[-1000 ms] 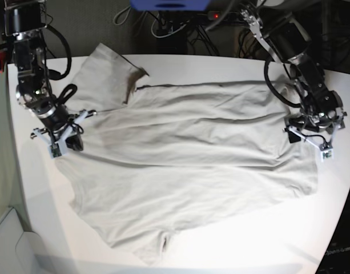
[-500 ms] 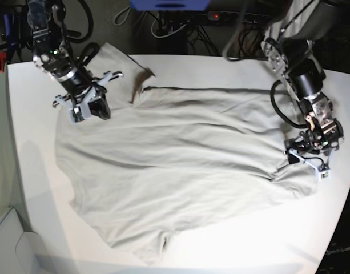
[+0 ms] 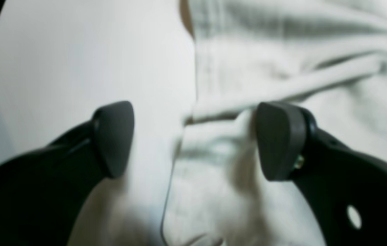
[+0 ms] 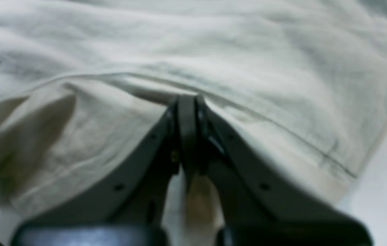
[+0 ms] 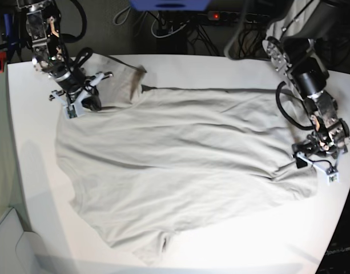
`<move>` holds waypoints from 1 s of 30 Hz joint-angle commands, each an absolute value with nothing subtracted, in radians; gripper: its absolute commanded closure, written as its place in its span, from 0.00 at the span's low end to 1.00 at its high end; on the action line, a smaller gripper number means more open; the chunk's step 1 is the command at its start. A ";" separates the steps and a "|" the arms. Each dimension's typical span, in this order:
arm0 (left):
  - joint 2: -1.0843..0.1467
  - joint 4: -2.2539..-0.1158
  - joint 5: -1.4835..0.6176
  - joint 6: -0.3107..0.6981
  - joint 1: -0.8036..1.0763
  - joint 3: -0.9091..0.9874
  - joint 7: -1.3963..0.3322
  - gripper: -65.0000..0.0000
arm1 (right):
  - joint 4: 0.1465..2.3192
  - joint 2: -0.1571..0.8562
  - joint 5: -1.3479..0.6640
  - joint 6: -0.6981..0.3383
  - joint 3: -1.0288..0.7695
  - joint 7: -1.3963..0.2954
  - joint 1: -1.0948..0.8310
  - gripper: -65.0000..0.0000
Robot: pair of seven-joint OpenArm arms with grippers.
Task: Layout the t-shirt on the table in an organized manner, then fold the t-shirt properly
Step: 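Stretch the shirt between both grippers, pulling them apart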
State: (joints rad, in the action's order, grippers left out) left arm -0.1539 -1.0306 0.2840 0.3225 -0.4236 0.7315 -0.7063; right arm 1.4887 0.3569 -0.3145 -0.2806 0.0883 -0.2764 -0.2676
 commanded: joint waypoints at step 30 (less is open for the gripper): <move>-0.183 -0.358 0.277 0.128 -0.794 0.581 -0.143 0.17 | 1.659 0.409 -0.297 -0.272 -0.050 -0.332 -0.140 1.00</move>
